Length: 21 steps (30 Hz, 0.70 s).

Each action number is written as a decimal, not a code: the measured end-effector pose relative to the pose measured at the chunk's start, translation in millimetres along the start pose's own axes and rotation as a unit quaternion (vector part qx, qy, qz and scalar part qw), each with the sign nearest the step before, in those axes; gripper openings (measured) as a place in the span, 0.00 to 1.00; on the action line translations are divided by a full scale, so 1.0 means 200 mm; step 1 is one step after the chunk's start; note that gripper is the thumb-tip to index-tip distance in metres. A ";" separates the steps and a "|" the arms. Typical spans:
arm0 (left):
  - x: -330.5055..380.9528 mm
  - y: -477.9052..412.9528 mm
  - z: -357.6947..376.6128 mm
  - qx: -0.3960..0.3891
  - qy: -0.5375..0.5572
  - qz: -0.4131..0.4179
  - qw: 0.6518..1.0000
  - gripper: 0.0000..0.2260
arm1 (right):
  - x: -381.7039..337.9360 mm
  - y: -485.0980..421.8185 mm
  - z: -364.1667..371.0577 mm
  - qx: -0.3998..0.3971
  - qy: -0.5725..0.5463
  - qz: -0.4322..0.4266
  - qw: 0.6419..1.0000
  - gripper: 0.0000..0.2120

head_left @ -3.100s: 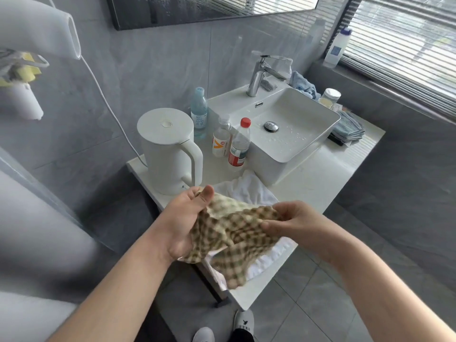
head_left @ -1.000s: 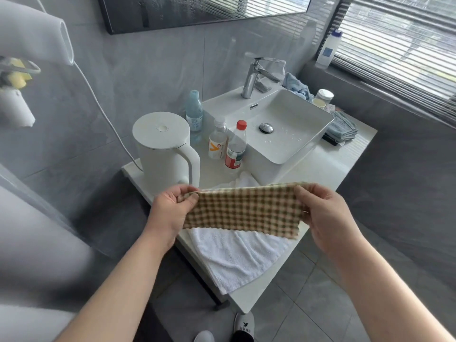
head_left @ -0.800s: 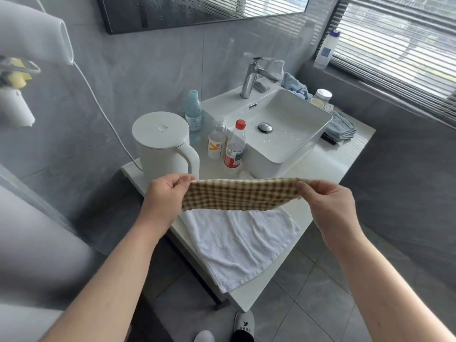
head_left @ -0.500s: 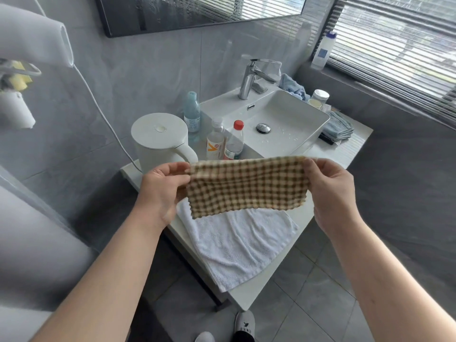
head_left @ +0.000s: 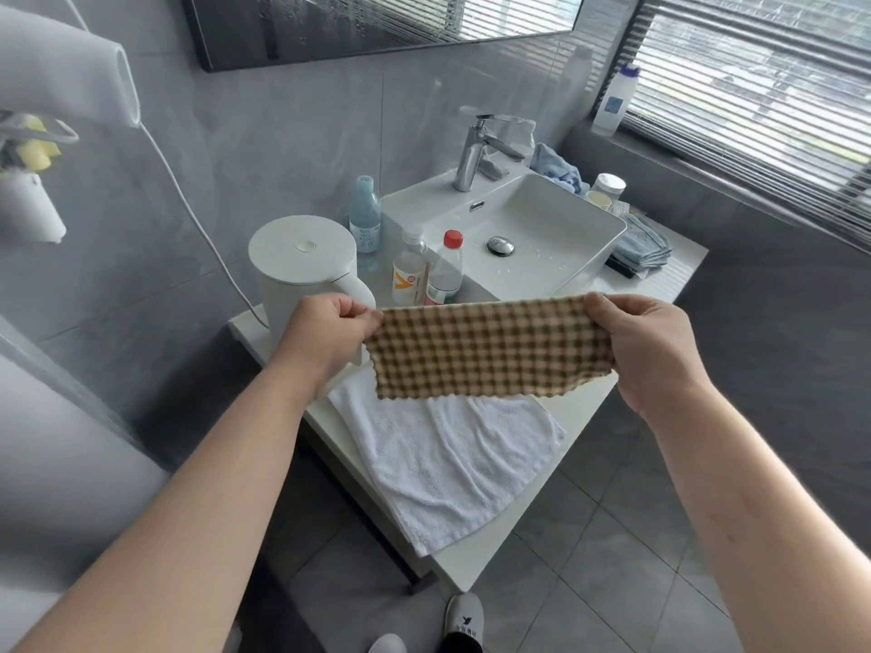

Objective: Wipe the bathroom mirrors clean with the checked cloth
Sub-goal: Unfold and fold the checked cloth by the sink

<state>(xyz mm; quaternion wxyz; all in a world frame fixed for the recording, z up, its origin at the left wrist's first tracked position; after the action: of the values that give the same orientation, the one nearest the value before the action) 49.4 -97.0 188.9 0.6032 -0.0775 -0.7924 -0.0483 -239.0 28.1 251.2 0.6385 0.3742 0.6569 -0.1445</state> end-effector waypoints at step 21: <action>0.15 -0.08 0.05 -0.022 0.208 -0.146 0.967 0.14 | -0.02 -0.07 0.05 -0.042 -0.085 0.065 0.993 0.08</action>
<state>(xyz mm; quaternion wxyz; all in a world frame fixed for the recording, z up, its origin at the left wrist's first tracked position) 29.4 -108.8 215.4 0.7390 0.0377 -0.6513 -0.1679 -241.6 11.4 250.2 0.7155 0.3753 0.5796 -0.1059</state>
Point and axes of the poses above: each hand's wrist, its own y-axis away from the middle knuckle, its own z-axis out of the palm, x = y × z, the point moved 4 cm from there along -y, towards the middle knuckle, and after that the axes turned 9 degrees about z, right-handed, at the moved point
